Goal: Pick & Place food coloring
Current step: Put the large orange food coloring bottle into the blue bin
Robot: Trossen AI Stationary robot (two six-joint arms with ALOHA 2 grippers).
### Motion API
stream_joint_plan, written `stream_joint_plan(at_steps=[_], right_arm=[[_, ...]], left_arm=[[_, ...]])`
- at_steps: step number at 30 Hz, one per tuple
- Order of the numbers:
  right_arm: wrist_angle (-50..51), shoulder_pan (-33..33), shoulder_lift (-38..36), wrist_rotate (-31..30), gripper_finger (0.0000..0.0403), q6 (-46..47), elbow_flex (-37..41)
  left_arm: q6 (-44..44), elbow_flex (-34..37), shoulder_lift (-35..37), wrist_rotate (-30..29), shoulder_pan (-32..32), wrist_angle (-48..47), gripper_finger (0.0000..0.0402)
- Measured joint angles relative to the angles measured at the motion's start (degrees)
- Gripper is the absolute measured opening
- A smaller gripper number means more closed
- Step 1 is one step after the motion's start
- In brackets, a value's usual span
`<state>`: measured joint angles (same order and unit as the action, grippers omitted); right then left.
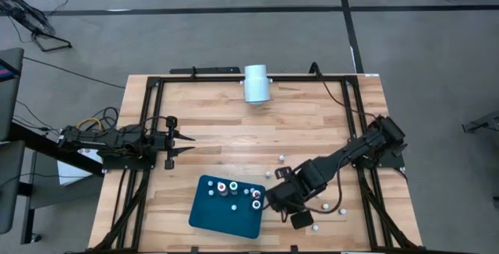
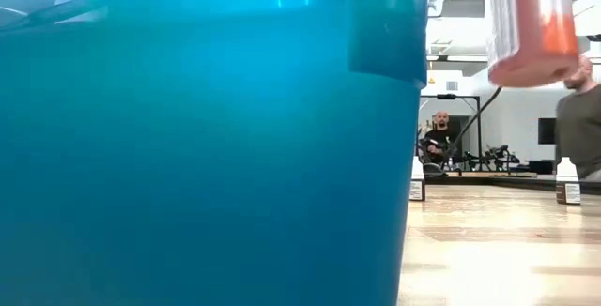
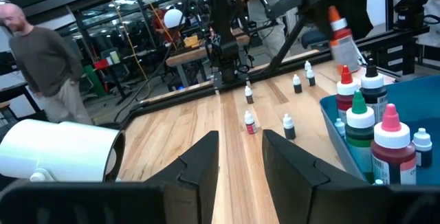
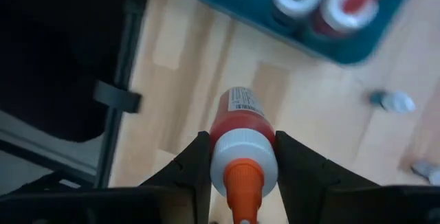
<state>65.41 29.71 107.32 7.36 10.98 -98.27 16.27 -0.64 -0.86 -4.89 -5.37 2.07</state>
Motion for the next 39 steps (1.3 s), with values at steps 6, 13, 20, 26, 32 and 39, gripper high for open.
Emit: stream_joint_plan(at_steps=[6, 13, 20, 26, 32, 39], right_arm=[[5.02, 2.02, 6.69, 0.3, 0.0116, -3.29, -10.44], [7.99, 2.91, 12.55, 0.19, 0.0116, -9.41, -19.8], [8.09, 2.89, 14.06, -0.06, 0.0116, -15.94, -23.12], [6.37, 2.31, 14.07, -1.26, 0.0116, -21.49, -23.12], [1.79, 2.01, 14.06, -1.28, 0.0116, -25.58, -23.12], [-2.35, 1.65, 14.06, -1.23, 0.0116, -27.97, -23.12]], left_arm=[[0.0, -0.02, -0.01, -0.02, -0.02, 0.0, 0.0105], [0.0, 0.0, -0.02, -0.01, 0.0, -0.02, 0.0105], [0.0, -0.02, -0.02, -0.01, 0.0, -0.02, 0.0105], [0.0, 0.0, -0.02, -0.02, 0.0, 0.0, 0.0105], [0.0, -0.01, -0.02, 0.0, -0.01, 0.0, 0.0105], [0.0, 0.0, -0.02, -0.01, 0.0, 0.0, 0.0105]])
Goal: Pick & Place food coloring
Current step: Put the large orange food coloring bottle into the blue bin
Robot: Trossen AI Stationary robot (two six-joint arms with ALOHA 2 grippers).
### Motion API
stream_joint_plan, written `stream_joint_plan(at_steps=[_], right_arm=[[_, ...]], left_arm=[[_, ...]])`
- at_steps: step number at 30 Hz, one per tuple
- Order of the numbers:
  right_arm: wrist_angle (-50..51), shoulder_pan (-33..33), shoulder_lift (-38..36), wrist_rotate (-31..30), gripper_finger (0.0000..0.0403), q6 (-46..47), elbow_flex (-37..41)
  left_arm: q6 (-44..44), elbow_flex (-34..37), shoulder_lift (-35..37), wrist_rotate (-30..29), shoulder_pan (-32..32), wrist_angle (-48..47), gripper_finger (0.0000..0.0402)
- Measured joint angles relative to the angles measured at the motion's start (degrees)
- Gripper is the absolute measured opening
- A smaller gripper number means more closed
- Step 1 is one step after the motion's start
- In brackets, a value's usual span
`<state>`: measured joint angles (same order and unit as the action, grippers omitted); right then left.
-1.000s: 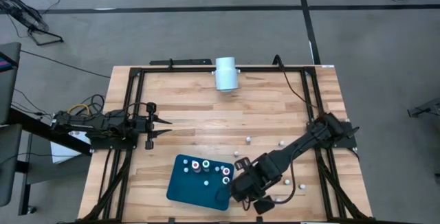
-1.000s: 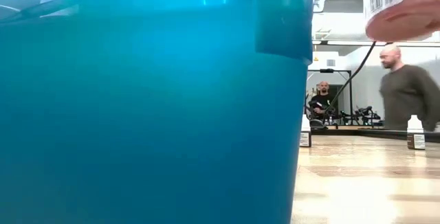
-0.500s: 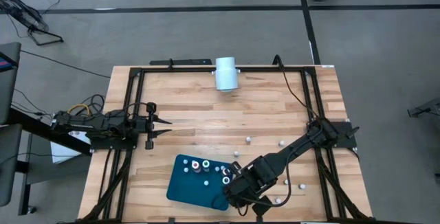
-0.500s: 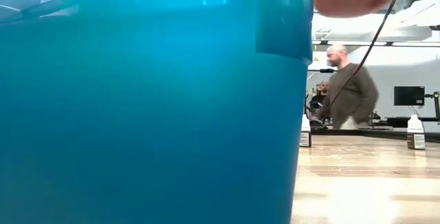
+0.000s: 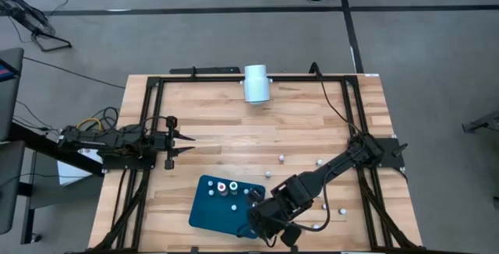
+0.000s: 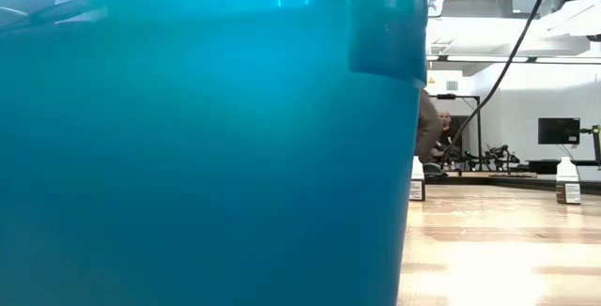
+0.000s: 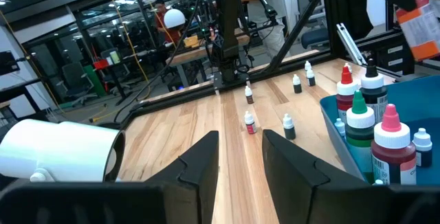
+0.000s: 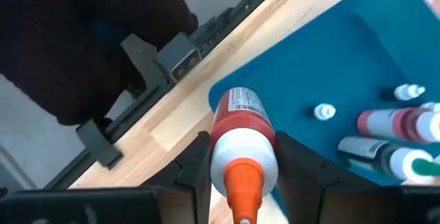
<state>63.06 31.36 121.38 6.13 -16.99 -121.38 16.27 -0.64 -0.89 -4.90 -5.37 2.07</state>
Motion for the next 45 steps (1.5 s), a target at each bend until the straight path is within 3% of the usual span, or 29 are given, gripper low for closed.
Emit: stream_joint_plan(at_steps=[23, 45], right_arm=[[0.06, -2.96, 7.92, -0.06, 0.0116, -0.39, 0.05], [2.53, -2.59, 8.35, -0.55, 0.0141, -1.49, 0.05]], left_arm=[[0.0, 0.0, 0.02, 0.01, -0.01, 0.0, 0.0105], [0.0, -0.01, 0.02, 0.01, -0.01, 0.0, 0.0105]])
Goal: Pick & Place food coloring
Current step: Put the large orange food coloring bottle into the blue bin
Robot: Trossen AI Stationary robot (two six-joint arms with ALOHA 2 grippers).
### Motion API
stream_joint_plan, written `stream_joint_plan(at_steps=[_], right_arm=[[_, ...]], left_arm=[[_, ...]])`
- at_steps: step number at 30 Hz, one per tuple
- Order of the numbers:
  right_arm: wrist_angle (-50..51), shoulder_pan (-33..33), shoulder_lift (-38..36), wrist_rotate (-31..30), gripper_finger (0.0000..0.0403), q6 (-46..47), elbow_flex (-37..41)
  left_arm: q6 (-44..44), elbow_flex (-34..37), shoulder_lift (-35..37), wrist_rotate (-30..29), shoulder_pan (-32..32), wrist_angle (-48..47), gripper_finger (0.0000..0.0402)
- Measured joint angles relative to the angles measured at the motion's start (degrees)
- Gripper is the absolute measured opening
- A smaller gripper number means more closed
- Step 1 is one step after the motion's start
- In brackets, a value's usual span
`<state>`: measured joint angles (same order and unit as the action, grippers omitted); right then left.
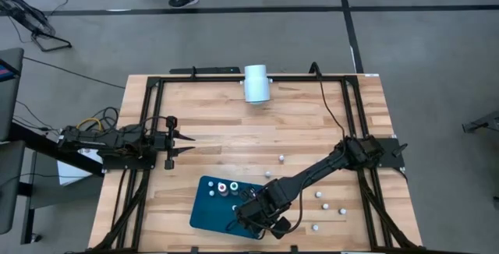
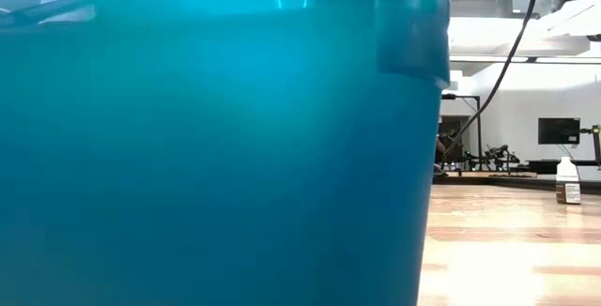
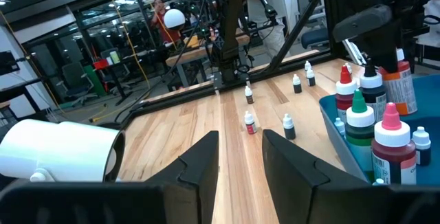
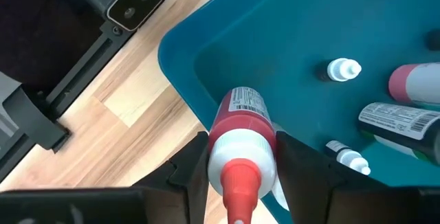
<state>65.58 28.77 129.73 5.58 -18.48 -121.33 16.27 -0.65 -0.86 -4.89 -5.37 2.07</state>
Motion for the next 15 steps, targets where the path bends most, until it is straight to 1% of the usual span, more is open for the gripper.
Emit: stream_joint_plan(at_steps=[8, 15], right_arm=[[-0.41, 0.0, -0.02, -0.2, 0.014, 0.43, 0.0], [-0.97, 0.07, -0.02, -0.22, 0.0159, 1.79, 0.0]], left_arm=[[0.0, 0.01, 0.0, 0.0, 0.0, 0.0, 0.0105], [0.0, 0.0, 0.0, 0.01, 0.01, 0.0, 0.0105]])
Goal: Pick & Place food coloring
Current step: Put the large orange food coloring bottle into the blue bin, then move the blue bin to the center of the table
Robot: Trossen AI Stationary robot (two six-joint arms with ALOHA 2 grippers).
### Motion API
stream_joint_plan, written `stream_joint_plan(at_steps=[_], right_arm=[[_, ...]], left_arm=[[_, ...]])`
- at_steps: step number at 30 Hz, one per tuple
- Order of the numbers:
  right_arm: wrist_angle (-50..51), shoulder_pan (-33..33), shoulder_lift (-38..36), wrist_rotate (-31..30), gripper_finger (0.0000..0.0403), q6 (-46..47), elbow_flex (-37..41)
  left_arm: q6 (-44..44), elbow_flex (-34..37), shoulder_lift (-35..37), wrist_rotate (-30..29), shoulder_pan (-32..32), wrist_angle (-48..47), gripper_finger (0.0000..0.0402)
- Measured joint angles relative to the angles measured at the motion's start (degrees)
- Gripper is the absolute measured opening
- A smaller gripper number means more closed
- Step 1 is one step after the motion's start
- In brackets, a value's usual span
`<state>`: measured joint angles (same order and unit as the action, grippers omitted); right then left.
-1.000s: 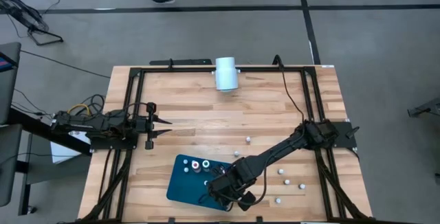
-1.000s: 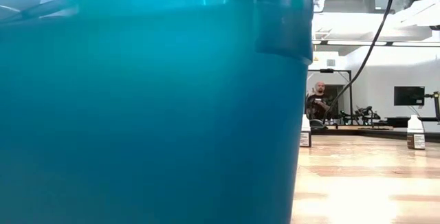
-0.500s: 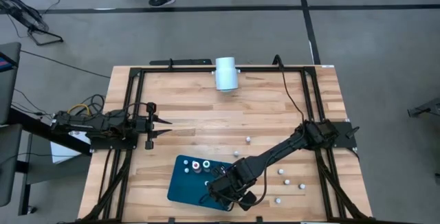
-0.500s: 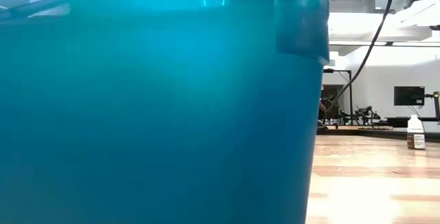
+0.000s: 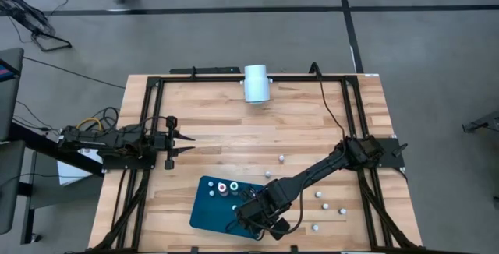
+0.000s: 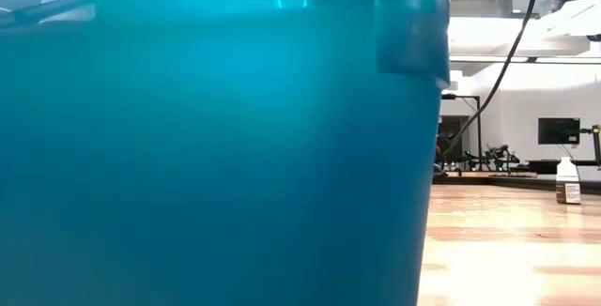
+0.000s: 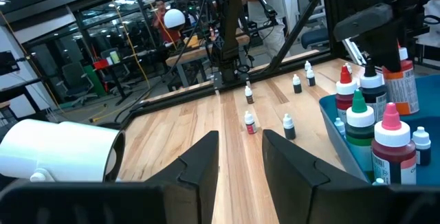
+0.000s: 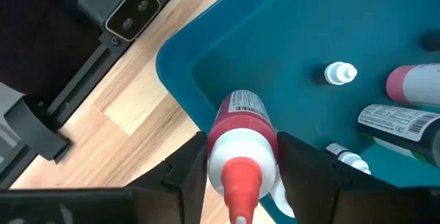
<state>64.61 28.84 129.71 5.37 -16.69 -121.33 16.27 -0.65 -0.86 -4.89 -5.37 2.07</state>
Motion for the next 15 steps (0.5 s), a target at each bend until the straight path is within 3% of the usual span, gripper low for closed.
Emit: stream_joint_plan(at_steps=[15], right_arm=[[-0.39, 0.08, -0.07, -0.91, 0.017, 0.23, 0.01]], left_arm=[[0.0, 0.0, -0.02, -0.01, -0.01, 0.0, 0.0105]])
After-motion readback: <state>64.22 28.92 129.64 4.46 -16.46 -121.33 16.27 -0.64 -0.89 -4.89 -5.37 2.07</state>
